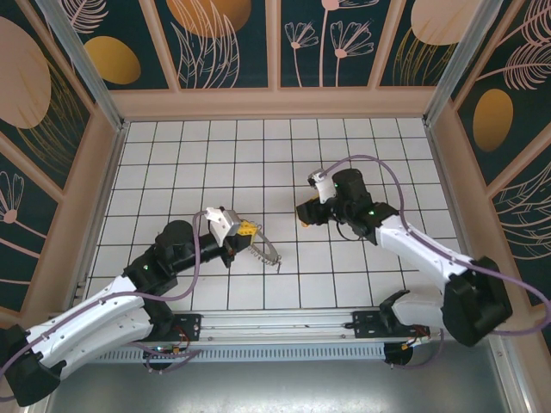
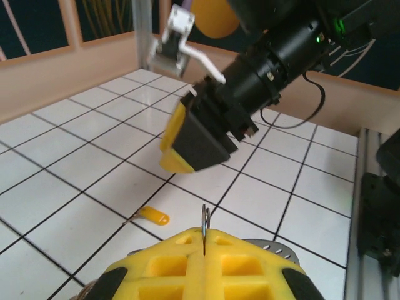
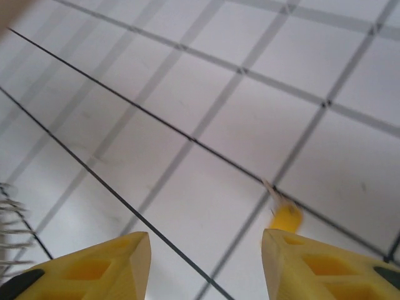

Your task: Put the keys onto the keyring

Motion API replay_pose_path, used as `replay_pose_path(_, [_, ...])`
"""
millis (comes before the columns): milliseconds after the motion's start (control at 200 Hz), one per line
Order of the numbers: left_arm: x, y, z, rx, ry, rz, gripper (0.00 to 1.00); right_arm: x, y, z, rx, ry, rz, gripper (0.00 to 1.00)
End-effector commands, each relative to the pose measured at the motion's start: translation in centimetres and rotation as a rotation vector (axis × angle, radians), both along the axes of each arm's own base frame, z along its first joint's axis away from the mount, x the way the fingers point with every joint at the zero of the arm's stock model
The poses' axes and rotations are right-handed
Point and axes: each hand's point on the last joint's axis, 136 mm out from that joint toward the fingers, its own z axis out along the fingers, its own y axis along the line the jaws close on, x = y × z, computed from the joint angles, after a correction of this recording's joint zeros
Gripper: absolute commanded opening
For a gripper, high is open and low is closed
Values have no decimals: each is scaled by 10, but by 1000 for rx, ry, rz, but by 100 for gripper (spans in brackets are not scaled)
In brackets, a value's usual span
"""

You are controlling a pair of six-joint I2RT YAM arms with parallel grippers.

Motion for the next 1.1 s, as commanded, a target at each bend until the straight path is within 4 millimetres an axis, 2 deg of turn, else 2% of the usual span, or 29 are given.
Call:
replay_pose_path(0, [12, 8, 6, -39, -8, 89, 0, 8, -10, -20, -89, 82, -59, 47])
replay_pose_path(105, [15, 12, -2, -26, -4, 116, 0, 13, -7, -38, -109, 131, -69, 45])
replay_pose_path(295, [10, 14, 1, -74, -29, 101, 0, 28, -5, -64, -169, 166, -95, 45])
replay_pose_path(455, [9, 13, 0, -70, -30, 98, 0, 45, 3, -75, -196, 167, -99, 45])
replay_pose_path(656, [9, 14, -1, -73, -31, 101, 0, 54, 6, -98, -254, 189, -102, 44])
replay_pose_path(816, [9, 13, 0, -72, -33, 97, 0, 60, 0, -109, -321, 179, -128, 41])
replay_pose_path(1096, [11, 10, -3, -53, -26, 92, 0, 56, 15, -117, -333, 170, -94, 41])
